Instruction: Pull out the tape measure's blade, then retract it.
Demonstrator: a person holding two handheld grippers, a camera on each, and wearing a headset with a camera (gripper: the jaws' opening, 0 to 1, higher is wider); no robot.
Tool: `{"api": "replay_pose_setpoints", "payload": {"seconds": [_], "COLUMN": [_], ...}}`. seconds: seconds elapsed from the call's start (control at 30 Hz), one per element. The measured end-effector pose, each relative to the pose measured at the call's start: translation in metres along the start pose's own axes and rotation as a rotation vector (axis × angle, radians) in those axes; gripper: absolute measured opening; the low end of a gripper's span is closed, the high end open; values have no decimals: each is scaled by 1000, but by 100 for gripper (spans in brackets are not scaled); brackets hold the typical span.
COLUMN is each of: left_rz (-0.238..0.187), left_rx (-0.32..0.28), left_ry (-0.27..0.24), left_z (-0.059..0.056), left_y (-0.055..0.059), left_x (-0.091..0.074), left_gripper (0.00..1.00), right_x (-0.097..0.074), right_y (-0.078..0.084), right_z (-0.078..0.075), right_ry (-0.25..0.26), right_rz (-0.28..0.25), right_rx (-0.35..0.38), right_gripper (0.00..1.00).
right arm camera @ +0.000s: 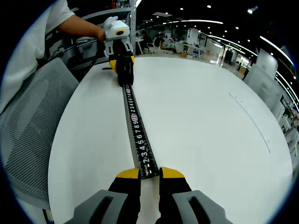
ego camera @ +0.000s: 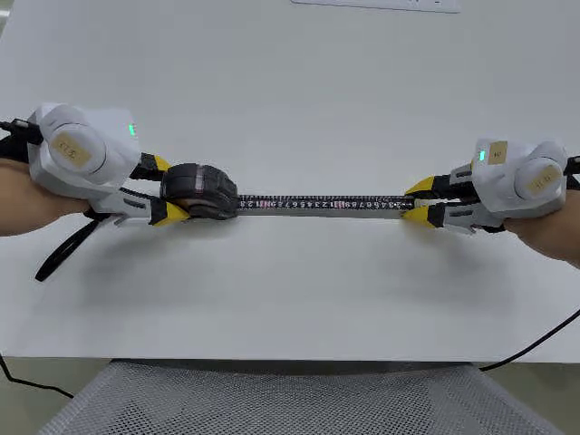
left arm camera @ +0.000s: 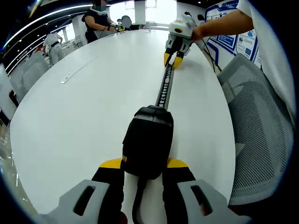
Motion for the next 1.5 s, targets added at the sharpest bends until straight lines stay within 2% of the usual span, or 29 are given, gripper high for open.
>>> {"api": "replay_pose_setpoints", "payload": {"seconds": [0.2,0.23,0.3,0.33,0.43,0.63,0.7,0.83,0.87,0.97,1.03,1.1,1.13,1.2,1.23,1.3,1.47,1.5], "left_rz": [3,5,13,0,-13,-13,-21,-72,-70,-100,-120,-140,-146,-136,-156,-166,-198,-198], "left_rx": [5,-1,-17,-21,-19,-29,-32,-87,-86,-140,-139,-188,-186,-205,-237,-272,-323,-326], "left_ry": [-1,-5,-2,-9,-5,3,-6,-23,-32,-66,-107,-125,-144,-156,-179,-184,-255,-247], "left_z": [0,1,0,0,0,-3,-3,-7,-7,-10,-10,-13,-14,-17,-19,-23,-34,-38], "left_y": [0,1,2,1,0,0,0,-3,-2,-1,-1,0,2,6,6,8,13,15], "left_x": [0,0,0,-1,-2,-3,-4,-11,-12,-17,-21,-26,-28,-29,-30,-31,-34,-34], "left_gripper": [27,29,38,43,40,42,42,46,47,51,52,55,55,55,56,57,62,63], "right_x": [0,-2,-3,-3,-4,-4,-5,-9,-10,-11,-12,-13,-14,-15,-15,-16,-19,-20], "right_y": [0,-1,-2,-2,-2,-5,-6,-10,-10,-8,-7,-6,-5,-2,-1,0,0,0], "right_z": [-1,-1,-2,-3,-3,-2,-1,1,1,5,7,11,12,15,17,21,32,34], "right_ry": [5,10,18,29,25,28,30,47,51,68,71,83,89,104,112,115,151,159], "right_rz": [3,-17,-23,-18,-26,-29,-36,-60,-65,-74,-79,-79,-85,-87,-95,-100,-105,-101], "right_rx": [12,47,63,57,71,72,80,111,120,174,176,196,211,225,249,262,281,288], "right_gripper": [12,13,19,21,21,21,22,25,26,34,36,38,40,43,46,48,55,56]}}
Point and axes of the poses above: the centre of the closed fingertips' face, and the gripper's own axes: x roughly forward along the fingers, z roughly to its left, y roughly out of its underside, the point moved 8 cm from there along -x, roughly backward along the fingers, and after that the axes turned 6 degrees about -z, right-handed, at the moved point
